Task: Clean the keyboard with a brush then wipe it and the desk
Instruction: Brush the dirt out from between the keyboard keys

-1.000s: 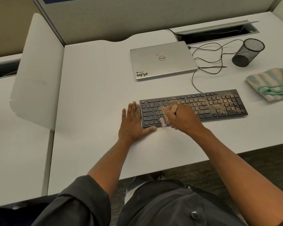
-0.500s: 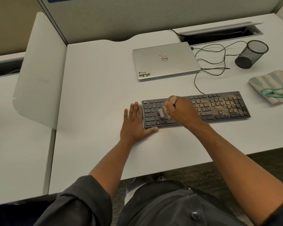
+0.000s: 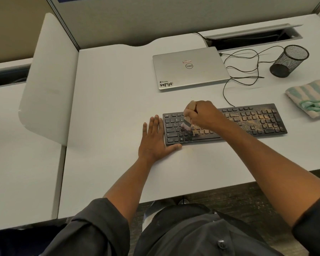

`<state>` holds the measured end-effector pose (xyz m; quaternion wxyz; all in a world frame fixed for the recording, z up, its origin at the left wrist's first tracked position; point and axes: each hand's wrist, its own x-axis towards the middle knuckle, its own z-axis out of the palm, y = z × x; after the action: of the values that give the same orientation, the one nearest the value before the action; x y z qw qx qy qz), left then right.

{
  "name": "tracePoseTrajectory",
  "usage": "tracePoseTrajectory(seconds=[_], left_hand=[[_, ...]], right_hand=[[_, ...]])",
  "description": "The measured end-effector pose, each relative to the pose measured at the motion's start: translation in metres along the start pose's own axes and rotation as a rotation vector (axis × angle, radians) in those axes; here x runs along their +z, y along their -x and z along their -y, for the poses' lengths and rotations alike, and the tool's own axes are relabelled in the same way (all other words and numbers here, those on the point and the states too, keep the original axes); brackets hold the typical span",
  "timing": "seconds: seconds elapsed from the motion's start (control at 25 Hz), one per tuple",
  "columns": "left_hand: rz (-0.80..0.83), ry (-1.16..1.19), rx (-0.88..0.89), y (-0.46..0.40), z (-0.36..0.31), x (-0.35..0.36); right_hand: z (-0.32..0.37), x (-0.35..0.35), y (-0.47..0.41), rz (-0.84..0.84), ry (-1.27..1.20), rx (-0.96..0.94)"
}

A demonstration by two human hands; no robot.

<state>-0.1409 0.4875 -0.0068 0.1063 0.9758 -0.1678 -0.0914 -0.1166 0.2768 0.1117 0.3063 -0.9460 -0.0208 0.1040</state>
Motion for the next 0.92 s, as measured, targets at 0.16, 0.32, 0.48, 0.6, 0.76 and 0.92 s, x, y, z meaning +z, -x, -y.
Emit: tracePoseTrajectory(seconds=[0.16,0.32,0.48,0.6,0.76,0.92], left_hand=[[-0.005,-0.003,0.003,0.0,-0.001,0.0],[-0.009,-0.002,0.002,0.0,0.0,0.0],[-0.009,0.0,0.0,0.0,-0.001,-0.001],[-0.016,-0.001,0.003,0.0,-0.001,-0.001],[-0.014,-0.003,-0.002,0.0,-0.001,-0.001],[-0.015,-0.003,0.001,0.001,-0.002,-0.002]], right_hand=[[0.001,0.001,-0.01,0.132,-0.023,-0.099],[-0.006,-0.008,-0.017,0.139,-0.053,-0.089],[-0.006,0.006,-0.015,0.208,0.0,-0.196],[-0.01,-0.006,-0.017,0.155,-0.083,-0.186],[-0.008,0.002,-0.013,0.183,-0.084,-0.179],[-0.007,-0.002,-0.013,0.123,-0.091,-0.212]])
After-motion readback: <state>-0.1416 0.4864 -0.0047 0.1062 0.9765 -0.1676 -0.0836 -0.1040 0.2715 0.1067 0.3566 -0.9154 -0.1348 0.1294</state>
